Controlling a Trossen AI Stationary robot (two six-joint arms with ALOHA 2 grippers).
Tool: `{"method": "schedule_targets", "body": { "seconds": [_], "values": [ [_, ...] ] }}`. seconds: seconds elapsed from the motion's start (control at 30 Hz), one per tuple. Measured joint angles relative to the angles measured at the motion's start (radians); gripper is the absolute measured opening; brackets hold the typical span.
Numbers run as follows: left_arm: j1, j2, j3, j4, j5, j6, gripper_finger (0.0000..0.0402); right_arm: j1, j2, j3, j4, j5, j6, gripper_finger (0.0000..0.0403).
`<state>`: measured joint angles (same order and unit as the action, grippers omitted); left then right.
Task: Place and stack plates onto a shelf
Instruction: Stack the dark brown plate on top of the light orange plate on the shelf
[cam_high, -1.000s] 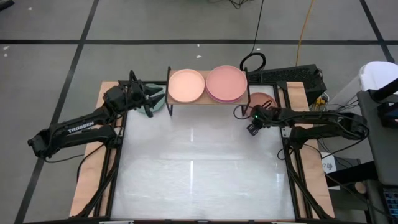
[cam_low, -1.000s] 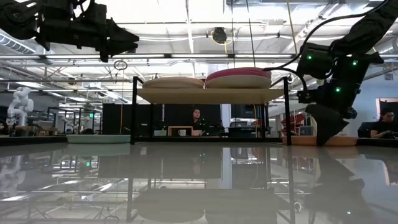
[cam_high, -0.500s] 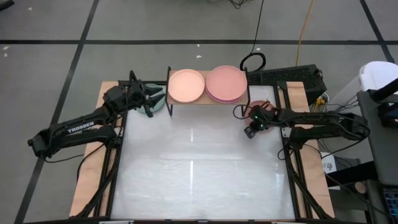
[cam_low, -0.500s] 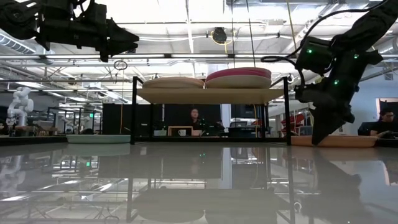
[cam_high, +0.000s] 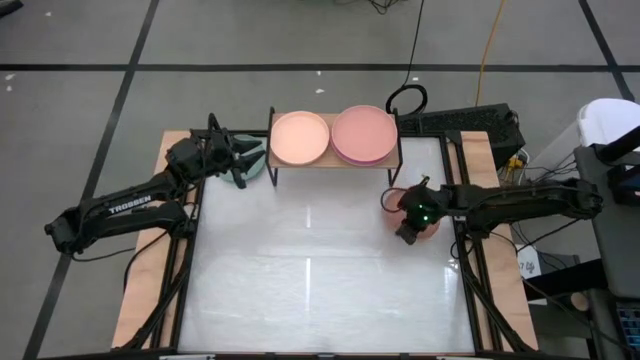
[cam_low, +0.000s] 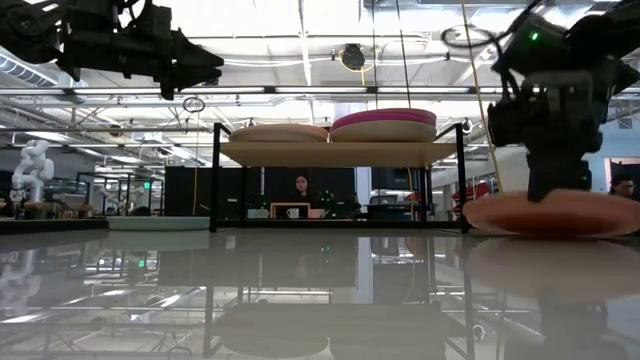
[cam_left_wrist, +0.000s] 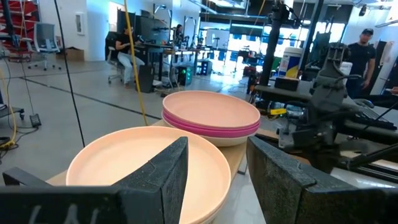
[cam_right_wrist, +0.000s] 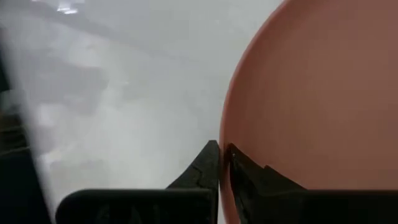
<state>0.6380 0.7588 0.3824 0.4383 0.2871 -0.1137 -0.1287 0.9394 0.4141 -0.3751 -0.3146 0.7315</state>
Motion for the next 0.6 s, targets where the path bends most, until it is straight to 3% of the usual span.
{"method": "schedule_targets", "body": {
  "seconds": [0.2,0.6],
  "values": [
    [0.000,0.000,0.000,0.000,-0.032,-0.082,0.0168,0.106,-0.043,0.000,0.258,-0.071,0.000,0.0004],
    [0.000,0.000,0.000,0.014,-0.045,-0.133,0.0168,0.177,-0.054,0.001,0.925,-0.030,-0.223,0.0000]
  ]
}}
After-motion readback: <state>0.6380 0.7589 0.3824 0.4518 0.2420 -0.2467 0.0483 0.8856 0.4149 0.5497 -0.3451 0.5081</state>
